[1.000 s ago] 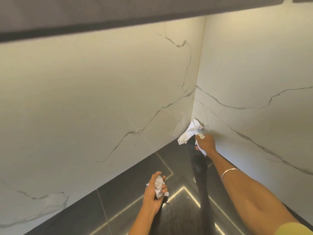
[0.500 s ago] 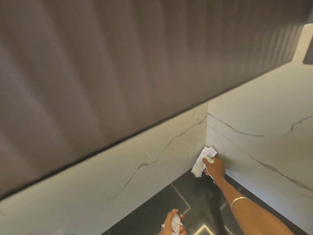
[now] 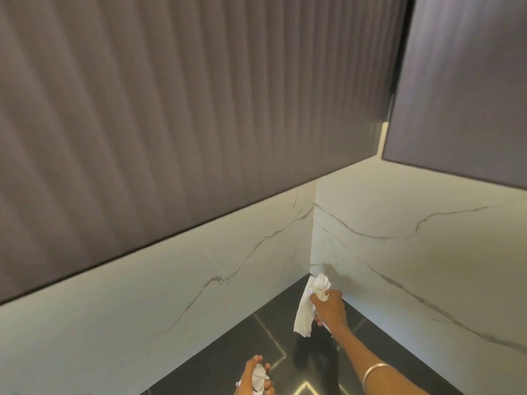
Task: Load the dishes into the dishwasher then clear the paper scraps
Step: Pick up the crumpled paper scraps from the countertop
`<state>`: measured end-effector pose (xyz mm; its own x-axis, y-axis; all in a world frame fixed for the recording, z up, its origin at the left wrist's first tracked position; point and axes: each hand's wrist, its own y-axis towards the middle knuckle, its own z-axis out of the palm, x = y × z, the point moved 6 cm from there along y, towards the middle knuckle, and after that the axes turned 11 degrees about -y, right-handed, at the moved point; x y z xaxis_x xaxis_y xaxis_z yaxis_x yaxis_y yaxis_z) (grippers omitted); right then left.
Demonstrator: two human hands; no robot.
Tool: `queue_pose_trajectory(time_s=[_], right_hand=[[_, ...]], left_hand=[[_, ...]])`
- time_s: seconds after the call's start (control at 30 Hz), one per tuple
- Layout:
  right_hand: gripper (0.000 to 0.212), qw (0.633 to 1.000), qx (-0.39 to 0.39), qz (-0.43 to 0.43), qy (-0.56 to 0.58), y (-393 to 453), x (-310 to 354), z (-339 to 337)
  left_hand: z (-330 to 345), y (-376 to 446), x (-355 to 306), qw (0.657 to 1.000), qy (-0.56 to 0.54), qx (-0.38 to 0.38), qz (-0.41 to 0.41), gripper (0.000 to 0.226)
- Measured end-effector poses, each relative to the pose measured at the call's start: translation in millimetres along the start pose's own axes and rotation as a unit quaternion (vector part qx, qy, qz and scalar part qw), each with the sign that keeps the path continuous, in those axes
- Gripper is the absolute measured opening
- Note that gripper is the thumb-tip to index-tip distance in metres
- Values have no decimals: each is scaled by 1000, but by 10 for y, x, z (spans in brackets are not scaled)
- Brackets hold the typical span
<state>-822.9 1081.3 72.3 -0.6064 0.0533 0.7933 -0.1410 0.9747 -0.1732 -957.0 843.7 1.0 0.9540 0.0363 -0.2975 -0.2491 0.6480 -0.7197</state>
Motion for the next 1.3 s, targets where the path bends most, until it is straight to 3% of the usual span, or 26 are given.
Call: queue_pose_trajectory(time_s=[0.13, 0.33, 0.5, 0.6, 0.8, 1.3], right_hand=[[57, 1000, 3, -6, 1, -316, -52, -156], [47, 997, 39, -14, 70, -827, -89, -329], [38, 991, 64, 10, 117, -1424, -134, -480], [37, 987, 70, 24, 142, -1741, -163, -603], [34, 993, 53, 22, 108, -2280, -89, -890], [37, 1000, 21, -16, 9, -3278, -310, -1514]], left_hand=[[1, -227, 37, 998, -51, -12, 18, 30], [81, -679, 241, 999, -1, 31, -6, 25], [240, -1141, 403, 998, -23, 42, 27, 17], [257, -1367, 494, 998, -20, 46, 35, 25], [325, -1745, 720, 995, 20, 91, 23, 24], [190, -2511, 1313, 990, 76, 121, 8, 14]])
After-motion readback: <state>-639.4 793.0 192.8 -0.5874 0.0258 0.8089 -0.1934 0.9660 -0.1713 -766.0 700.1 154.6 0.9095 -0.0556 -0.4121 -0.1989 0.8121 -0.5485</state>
